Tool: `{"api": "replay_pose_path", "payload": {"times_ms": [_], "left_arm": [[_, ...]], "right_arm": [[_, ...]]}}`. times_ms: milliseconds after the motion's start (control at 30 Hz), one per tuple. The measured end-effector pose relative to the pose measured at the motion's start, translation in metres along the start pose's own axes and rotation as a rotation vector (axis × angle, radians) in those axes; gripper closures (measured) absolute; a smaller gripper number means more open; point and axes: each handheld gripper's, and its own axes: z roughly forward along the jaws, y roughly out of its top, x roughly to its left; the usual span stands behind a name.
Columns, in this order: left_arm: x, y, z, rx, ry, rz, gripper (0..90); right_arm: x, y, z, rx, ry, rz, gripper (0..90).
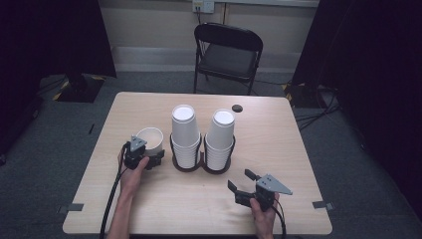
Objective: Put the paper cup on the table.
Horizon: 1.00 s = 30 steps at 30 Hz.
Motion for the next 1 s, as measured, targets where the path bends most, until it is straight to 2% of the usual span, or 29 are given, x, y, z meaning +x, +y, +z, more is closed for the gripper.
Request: {"api": "replay_pose_path", "payload": {"times_ms": [67,100,233,267,300,367,400,533,567,600,833,933,1000], "left_arm": [[-0.002,-0.001,0.000,0.022,0.022,0.026,15.5],[-0.003,-0.003,0.000,0.024,0.025,0.025,15.7],[-0.002,-0.005,-0.006,0.004,0.016,0.000,15.7],[-0.003,-0.007,-0.008,-0.009,0.026,-0.012,15.7],[-0.003,-0.009,-0.013,-0.022,0.016,-0.018,15.6],[-0.004,-0.010,-0.015,-0.025,0.011,-0.007,15.5],[-0.006,-0.012,-0.017,-0.023,0.035,0.010,15.6],[-0.004,-0.016,-0.024,-0.042,0.042,0.008,15.6],[-0.004,-0.016,-0.024,-0.042,0.042,0.008,15.5],[-0.004,-0.017,-0.026,-0.061,0.039,-0.012,15.5],[-0.005,-0.025,-0.041,-0.096,0.018,-0.018,15.5],[-0.013,-0.031,-0.051,-0.123,0.017,-0.030,15.5],[-0.016,-0.032,-0.056,-0.116,0.019,-0.024,15.5]], "right_arm": [[0.000,0.000,0.000,0.001,0.000,0.000,18.3],[0.000,0.000,0.000,-0.001,0.001,0.002,18.5],[0.000,0.000,-0.001,-0.006,0.004,0.001,19.1],[0.000,0.000,-0.001,-0.006,0.005,0.001,19.1],[0.000,0.000,-0.001,-0.005,0.003,0.004,19.1],[0.000,0.000,-0.001,-0.006,0.003,0.005,19.1],[0.000,0.000,-0.001,-0.004,0.006,0.007,19.1],[0.000,0.000,-0.001,-0.004,0.005,0.006,19.1],[0.000,0.000,-0.001,-0.004,0.005,0.006,19.1],[0.000,0.000,-0.001,-0.005,0.005,0.005,19.1],[0.000,0.000,-0.001,-0.006,0.005,0.007,19.0],[0.000,-0.001,-0.001,-0.009,0.003,0.005,19.0],[0.000,-0.001,-0.002,-0.010,0.004,0.005,19.0]]}}
